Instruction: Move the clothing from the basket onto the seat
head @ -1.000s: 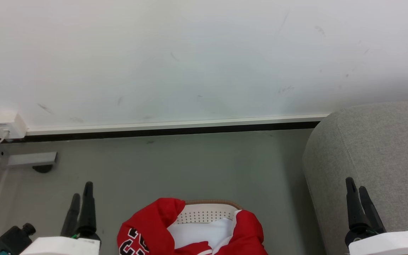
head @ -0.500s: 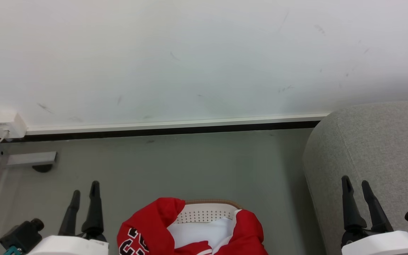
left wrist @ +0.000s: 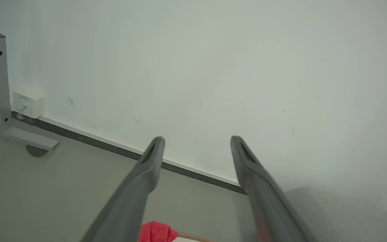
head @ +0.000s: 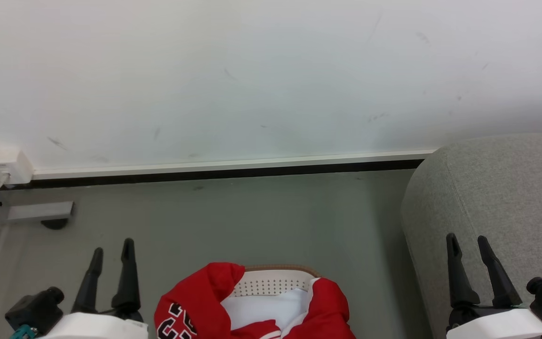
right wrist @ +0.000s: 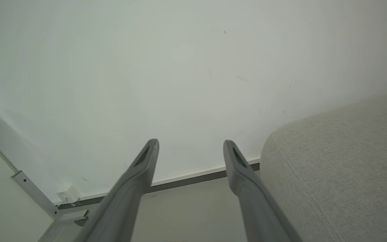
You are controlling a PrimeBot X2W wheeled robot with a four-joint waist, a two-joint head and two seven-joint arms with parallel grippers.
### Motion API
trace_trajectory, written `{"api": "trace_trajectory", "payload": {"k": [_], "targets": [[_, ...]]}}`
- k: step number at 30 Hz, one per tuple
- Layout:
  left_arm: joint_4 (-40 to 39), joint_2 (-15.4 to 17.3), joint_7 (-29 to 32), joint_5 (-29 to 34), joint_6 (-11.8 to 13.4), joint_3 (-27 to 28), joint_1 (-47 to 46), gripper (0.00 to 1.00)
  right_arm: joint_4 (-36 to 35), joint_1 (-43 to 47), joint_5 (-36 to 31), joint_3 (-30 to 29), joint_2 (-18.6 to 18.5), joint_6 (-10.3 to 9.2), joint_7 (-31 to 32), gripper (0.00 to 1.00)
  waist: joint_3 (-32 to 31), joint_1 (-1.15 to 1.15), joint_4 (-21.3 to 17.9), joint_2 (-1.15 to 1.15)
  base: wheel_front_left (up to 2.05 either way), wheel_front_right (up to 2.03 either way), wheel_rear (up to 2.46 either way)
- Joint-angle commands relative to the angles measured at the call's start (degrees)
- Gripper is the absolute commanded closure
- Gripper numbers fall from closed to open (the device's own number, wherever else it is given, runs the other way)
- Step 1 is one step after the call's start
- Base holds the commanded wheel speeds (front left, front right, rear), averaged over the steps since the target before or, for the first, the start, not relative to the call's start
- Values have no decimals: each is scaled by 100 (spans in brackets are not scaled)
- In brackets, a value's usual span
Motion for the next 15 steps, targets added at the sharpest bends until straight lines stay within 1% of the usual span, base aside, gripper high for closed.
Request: {"api": "trace_trajectory", "payload": {"k": [1, 15], "targets": [[-78, 63, -73, 228, -13, 4, -67, 0, -84, -120, -158, 18, -56, -7, -66, 0, 2, 0, -1, 0, 0, 0, 0], [-104, 58, -259, 928, -45, 9, -56, 0, -128, -129, -840, 145, -61, -8, -261, 0, 10, 0, -17, 0, 0, 0, 0]]}}
